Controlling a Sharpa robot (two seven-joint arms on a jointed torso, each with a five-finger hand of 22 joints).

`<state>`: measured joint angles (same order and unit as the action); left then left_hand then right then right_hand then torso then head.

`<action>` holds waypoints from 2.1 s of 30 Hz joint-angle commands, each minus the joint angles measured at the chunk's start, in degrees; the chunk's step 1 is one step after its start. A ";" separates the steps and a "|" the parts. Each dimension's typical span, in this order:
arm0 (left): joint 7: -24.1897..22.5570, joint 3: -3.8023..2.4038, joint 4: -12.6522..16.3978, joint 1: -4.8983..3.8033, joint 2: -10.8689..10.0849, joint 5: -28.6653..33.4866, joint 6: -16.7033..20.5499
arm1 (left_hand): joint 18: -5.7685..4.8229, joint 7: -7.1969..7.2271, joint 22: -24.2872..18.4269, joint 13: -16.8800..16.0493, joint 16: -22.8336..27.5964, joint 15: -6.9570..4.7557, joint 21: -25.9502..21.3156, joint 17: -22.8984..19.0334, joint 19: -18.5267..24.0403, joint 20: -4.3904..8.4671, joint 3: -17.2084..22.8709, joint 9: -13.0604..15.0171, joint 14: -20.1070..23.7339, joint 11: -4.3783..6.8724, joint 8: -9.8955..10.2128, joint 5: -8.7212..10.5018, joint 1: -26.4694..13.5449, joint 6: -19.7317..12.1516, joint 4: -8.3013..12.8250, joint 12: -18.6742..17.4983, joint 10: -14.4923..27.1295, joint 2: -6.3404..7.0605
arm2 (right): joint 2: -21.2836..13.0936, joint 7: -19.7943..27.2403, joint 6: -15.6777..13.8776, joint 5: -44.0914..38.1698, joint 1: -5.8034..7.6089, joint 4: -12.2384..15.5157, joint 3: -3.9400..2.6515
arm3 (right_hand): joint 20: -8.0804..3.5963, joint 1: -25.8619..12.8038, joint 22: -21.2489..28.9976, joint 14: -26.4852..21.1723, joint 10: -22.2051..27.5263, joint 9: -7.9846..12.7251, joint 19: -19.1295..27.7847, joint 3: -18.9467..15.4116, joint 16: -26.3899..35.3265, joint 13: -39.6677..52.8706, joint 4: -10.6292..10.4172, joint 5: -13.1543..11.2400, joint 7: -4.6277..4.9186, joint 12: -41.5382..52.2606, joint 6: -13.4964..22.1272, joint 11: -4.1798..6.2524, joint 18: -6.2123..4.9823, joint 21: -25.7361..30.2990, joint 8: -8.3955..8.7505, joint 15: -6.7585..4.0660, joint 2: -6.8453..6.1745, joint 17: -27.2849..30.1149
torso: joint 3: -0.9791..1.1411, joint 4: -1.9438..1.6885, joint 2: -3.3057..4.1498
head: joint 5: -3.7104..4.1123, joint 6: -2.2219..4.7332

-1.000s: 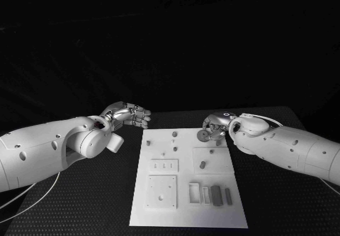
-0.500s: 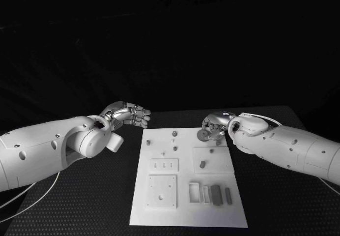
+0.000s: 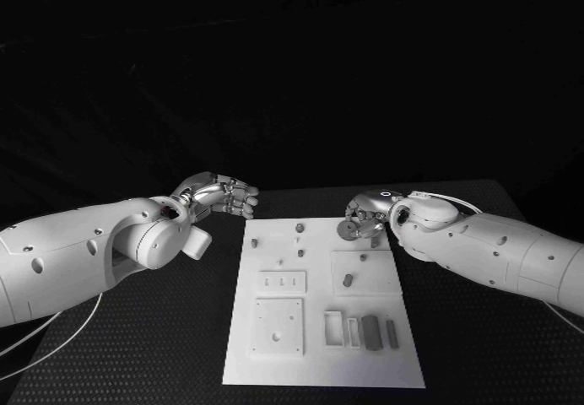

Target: Assemble the parts on the task board

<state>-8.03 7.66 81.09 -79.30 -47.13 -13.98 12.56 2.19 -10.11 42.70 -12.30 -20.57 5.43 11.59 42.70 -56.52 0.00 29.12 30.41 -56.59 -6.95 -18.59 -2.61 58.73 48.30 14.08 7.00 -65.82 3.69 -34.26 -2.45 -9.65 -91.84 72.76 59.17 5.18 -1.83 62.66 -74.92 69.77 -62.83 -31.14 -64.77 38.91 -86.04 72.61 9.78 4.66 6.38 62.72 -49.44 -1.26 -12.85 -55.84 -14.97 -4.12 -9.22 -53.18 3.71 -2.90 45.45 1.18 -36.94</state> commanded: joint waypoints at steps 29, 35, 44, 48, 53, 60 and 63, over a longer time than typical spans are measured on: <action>-0.24 -0.07 0.61 -0.09 -0.60 -0.45 -0.15 | 1.15 -0.22 0.13 -0.17 0.43 0.22 -0.37 0.19 0.32 0.05 -0.09 0.14 -0.04 -0.27 0.22 -0.25 0.21 -0.28 -0.31 -0.28 -0.10 0.19 | -1.19 -5.36 -8.89 -10.11 -0.10 5.56 0.52 | -0.64 -1.29 -0.99 3.17 -1.05 -1.04 -1.34 0.37 -0.64 -2.34 1.77 -0.10 0.06 1.61 -7.16 1.11 -2.15 -0.96 -2.19 -1.62 2.22 -3.15 | -0.04 0.08 -0.04 | -0.07 0.04; -0.24 -0.07 0.83 -0.09 -0.81 -0.45 -0.07 | 1.15 -0.22 0.14 -0.19 0.45 0.22 -0.38 0.22 0.31 0.05 -0.09 0.15 -0.05 -0.26 0.23 -0.25 0.22 -0.27 -0.31 -0.30 -0.11 0.19 | -1.92 -7.95 -11.18 -14.05 0.60 9.63 0.37 | -0.88 -1.43 -0.92 3.87 -1.57 -1.15 -1.78 0.66 -0.66 -2.82 1.40 -0.10 -0.13 1.62 -7.62 1.30 -2.15 -0.97 -2.26 -1.79 1.34 -3.84 | -0.01 0.09 -0.06 | -0.14 0.29; -0.29 -0.07 0.85 -0.10 -0.74 -0.45 -0.03 | 1.15 -0.22 0.16 -0.22 0.49 0.23 -0.40 0.25 0.31 0.05 -0.10 0.16 -0.06 -0.26 0.24 -0.25 0.22 -0.27 -0.31 -0.33 -0.12 0.20 | 0.58 -8.51 -11.10 -17.29 0.66 12.19 0.36 | -1.06 -1.47 -0.85 4.21 -1.97 -1.19 -2.09 0.96 -0.56 -3.26 0.94 -0.10 -0.23 1.55 -7.83 1.39 -2.15 -0.90 -2.20 -1.91 0.63 -3.98 | 0.01 0.03 -0.07 | -0.38 0.66; -0.28 -0.07 0.87 -0.10 -0.69 -0.45 -0.03 | 1.15 -0.22 0.17 -0.23 0.50 0.23 -0.40 0.27 0.31 0.04 -0.10 0.16 -0.06 -0.26 0.24 -0.25 0.22 -0.27 -0.31 -0.35 -0.13 0.20 | 2.71 -8.81 -11.20 -18.54 0.65 11.47 0.51 | -1.10 -1.51 -0.84 4.26 -2.05 -1.17 -2.15 1.04 -0.50 -3.40 0.76 -0.11 -0.22 1.51 -7.78 1.39 -2.15 -0.86 -2.12 -1.91 0.38 -3.96 | -0.04 -0.03 -0.06 | -0.38 0.69; -0.29 -0.07 0.75 -0.10 -0.51 -0.45 -0.09 | 1.15 -0.22 0.17 -0.24 0.52 0.23 -0.41 0.29 0.31 0.04 -0.10 0.17 -0.07 -0.26 0.25 -0.25 0.22 -0.27 -0.31 -0.37 -0.13 0.20 | 5.28 -8.96 -11.13 -19.06 0.59 10.41 1.61 | -1.14 -1.53 -0.83 4.34 -2.13 -1.18 -2.22 1.11 -0.47 -3.52 0.61 -0.11 -0.22 1.49 -7.81 1.39 -2.15 -0.83 -2.08 -1.91 0.13 -4.01 | -0.07 -0.21 0.01 | -0.32 0.86; -0.29 -0.07 0.69 -0.10 -0.37 -0.45 -0.14 | 1.15 -0.22 0.18 -0.26 0.55 0.23 -0.42 0.32 0.30 0.04 -0.11 0.18 -0.08 -0.27 0.26 -0.25 0.22 -0.27 -0.31 -0.39 -0.14 0.19 | 7.61 -8.81 -10.96 -19.17 -0.01 8.28 2.63 | -1.16 -1.50 -0.82 4.39 -2.17 -1.17 -2.26 1.18 -0.45 -3.59 0.53 -0.11 -0.22 1.47 -7.81 1.39 -2.15 -0.81 -2.05 -1.91 0.03 -4.06 | -0.09 -0.23 0.05 | -0.48 0.69; -0.29 -0.08 0.72 -0.10 -0.35 -0.45 -0.16 | 1.15 -0.22 0.19 -0.27 0.56 0.23 -0.43 0.33 0.30 0.04 -0.11 0.18 -0.08 -0.27 0.27 -0.25 0.23 -0.27 -0.31 -0.41 -0.15 0.19 | 8.15 -8.73 -10.84 -19.28 -0.14 7.77 3.03 | -1.18 -1.47 -0.82 4.39 -2.19 -1.17 -2.28 1.21 -0.43 -3.62 0.51 -0.11 -0.22 1.47 -7.80 1.39 -2.15 -0.80 -2.03 -1.92 0.03 -4.03 | -0.08 -0.17 0.04 | -0.59 0.64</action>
<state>-7.85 7.65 81.69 -79.32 -47.62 -14.29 12.63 2.15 -10.11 42.81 -12.48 -20.36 5.43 11.36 42.97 -56.52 0.00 29.12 30.52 -56.59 -6.95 -18.59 -2.61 58.73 48.30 14.08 6.80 -65.82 3.69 -26.37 -10.98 -20.39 -109.67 72.69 67.17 8.14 -2.86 61.02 -74.92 73.83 -64.64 -32.35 -66.86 40.02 -86.51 69.04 10.66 4.20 4.74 64.04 -51.08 0.29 -12.59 -56.68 -16.96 -6.12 -8.71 -57.18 3.61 -3.15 45.48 0.70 -36.23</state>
